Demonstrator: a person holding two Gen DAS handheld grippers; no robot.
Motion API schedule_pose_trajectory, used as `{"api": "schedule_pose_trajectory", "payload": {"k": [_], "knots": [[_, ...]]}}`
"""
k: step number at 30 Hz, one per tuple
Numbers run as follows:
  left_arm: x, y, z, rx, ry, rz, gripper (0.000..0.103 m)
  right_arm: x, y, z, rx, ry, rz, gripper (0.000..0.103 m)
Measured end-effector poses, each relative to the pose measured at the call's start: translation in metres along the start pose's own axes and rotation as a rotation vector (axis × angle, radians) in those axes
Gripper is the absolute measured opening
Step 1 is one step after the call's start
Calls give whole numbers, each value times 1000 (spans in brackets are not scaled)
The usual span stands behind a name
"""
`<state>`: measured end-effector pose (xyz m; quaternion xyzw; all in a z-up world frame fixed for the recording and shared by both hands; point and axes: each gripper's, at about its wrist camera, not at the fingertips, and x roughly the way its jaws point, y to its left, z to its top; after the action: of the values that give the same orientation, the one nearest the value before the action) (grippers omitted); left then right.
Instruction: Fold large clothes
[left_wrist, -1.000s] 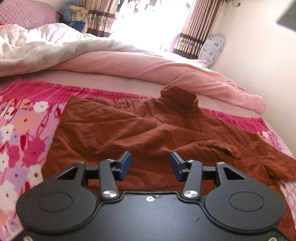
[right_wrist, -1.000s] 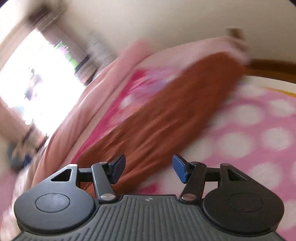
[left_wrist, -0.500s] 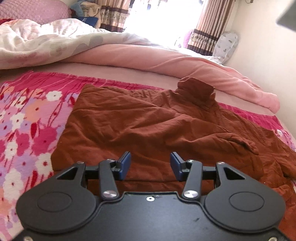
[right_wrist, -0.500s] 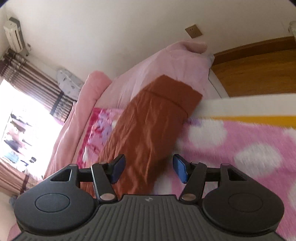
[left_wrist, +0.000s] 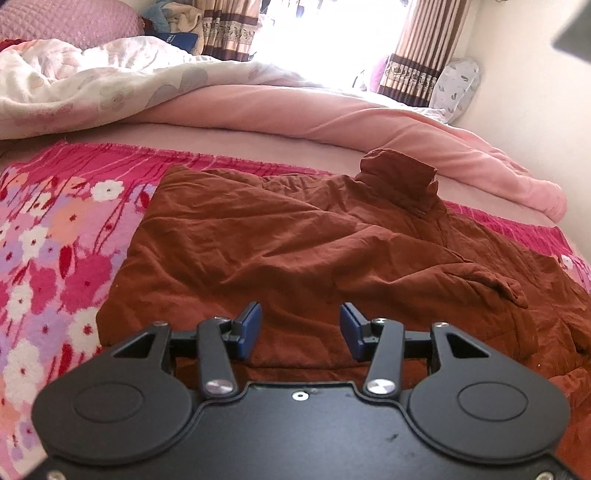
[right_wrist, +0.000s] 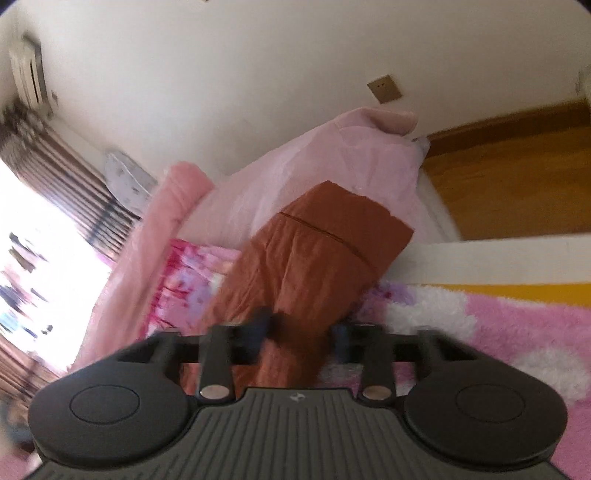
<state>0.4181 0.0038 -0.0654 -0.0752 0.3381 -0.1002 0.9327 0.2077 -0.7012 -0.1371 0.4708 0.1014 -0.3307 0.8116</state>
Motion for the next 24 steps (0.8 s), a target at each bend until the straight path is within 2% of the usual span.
{"api": "schedule_pose_trajectory", "payload": {"k": [2,6,9,12,15,18,22,24], "knots": [[-2,1,1,7,-5,-2,49,-6,5,1,-15,-23,0,10],[-9,5,4,9,-22,-12,49,-33,38,-1,-100,-72,44,9],[-14,11,7,-2,-32,-27,49,-60,80,-12,-204,-95,116,9],[-20,16,9,-11,-41,-43,49,-92,133,-36,-320,-106,225,9],[-28,22,11,-28,-56,-69,49,-122,190,-76,-453,-106,344,9],[-37,28,15,-47,-76,-95,49,-150,247,-132,-586,-77,483,10],[-45,36,17,-81,-89,-123,49,-168,304,-214,-711,39,644,11],[-47,42,19,-116,-83,-149,49,-168,324,-261,-774,109,695,18]]}}
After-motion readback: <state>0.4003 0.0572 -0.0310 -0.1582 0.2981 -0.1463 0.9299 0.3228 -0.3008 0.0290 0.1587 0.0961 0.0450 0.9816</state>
